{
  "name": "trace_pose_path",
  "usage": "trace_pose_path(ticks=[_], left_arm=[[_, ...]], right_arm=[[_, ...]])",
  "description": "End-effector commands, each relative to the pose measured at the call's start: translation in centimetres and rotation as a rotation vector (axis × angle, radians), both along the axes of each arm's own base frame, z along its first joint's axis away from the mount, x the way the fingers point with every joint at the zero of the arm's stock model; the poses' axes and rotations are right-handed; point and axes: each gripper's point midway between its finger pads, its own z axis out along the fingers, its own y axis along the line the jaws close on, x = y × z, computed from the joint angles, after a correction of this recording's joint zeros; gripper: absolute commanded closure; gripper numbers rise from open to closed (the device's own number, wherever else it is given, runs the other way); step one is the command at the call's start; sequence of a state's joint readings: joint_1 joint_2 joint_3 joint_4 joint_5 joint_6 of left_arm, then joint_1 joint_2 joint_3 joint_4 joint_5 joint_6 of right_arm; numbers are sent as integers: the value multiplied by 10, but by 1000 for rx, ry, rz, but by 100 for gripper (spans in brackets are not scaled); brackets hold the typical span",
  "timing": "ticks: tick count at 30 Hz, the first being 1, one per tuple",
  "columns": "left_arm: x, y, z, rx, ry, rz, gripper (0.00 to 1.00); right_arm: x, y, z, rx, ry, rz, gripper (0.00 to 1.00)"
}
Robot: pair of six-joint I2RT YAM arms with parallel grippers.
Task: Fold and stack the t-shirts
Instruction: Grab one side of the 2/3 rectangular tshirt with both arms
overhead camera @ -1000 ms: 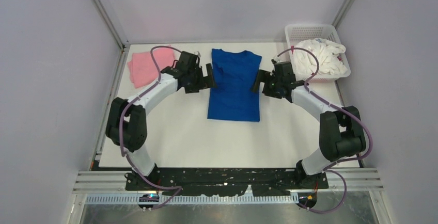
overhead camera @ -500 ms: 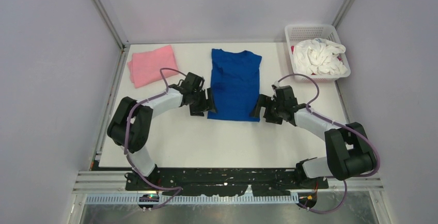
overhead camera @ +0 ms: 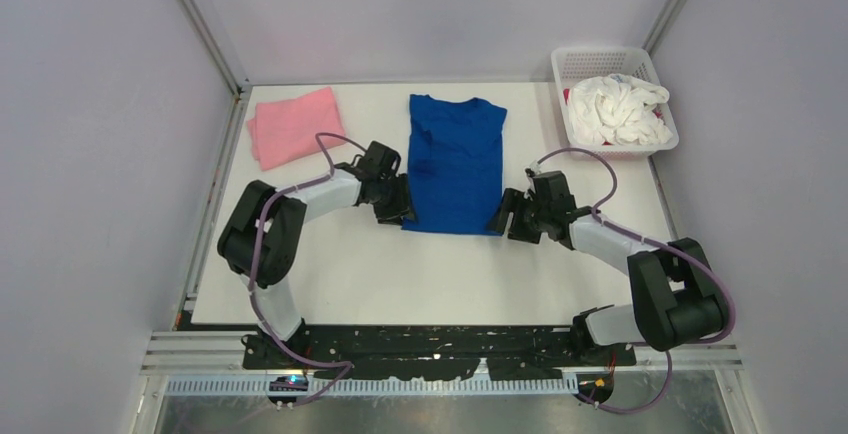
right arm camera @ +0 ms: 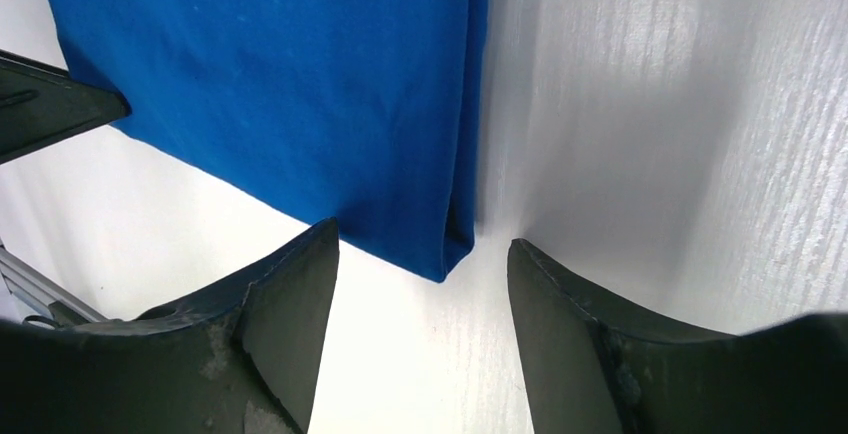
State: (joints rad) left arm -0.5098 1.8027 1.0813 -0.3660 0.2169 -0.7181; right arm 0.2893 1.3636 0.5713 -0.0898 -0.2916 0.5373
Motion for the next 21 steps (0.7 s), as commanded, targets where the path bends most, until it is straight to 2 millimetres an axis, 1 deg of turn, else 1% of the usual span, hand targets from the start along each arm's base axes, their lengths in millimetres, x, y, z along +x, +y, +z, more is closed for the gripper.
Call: trace_pose_path(ticks=[1, 3, 5, 7, 8, 12, 14, 15, 16, 17, 18, 19, 20, 21], left_arm=[[-11, 6, -21, 86, 41, -5, 59], [-15, 8, -25, 114, 58, -6, 68], [-18, 11, -30, 148, 74, -1, 81], [-20, 12, -34, 163, 89, 0, 95], [-20, 11, -34, 164, 91, -1, 100], [-19, 10, -34, 171, 88, -1, 100], [-20, 12, -34, 177, 85, 1, 100], [-21, 14, -33, 179, 85, 2, 100], [-23, 13, -30, 172, 79, -1, 100], [-25, 14, -27, 168, 74, -4, 100], [-31, 15, -28, 172, 73, -7, 100], [-35, 14, -21, 166, 55, -13, 100], [-41, 15, -17, 168, 39, -18, 100], [-50, 17, -15, 171, 33, -24, 100]], right_arm=[[1, 9, 0, 21, -8, 14, 32], [0, 9, -3, 9, -1, 12, 37], [-1, 6, -8, -20, 10, -2, 43], [0, 3, -12, -64, 10, -16, 45], [2, 2, -13, -86, 3, -23, 45], [7, -1, -22, -120, 15, -48, 49], [6, 1, -24, -123, 25, -43, 58], [5, 2, -25, -123, 29, -36, 67], [2, 3, -26, -125, 36, -29, 80], [-1, 6, -26, -123, 38, -16, 87], [-6, 7, -24, -124, 38, -3, 93], [-12, 12, -23, -118, 40, 25, 94], [-19, 13, -20, -123, 38, 46, 94], [-26, 18, -18, -121, 36, 74, 95]])
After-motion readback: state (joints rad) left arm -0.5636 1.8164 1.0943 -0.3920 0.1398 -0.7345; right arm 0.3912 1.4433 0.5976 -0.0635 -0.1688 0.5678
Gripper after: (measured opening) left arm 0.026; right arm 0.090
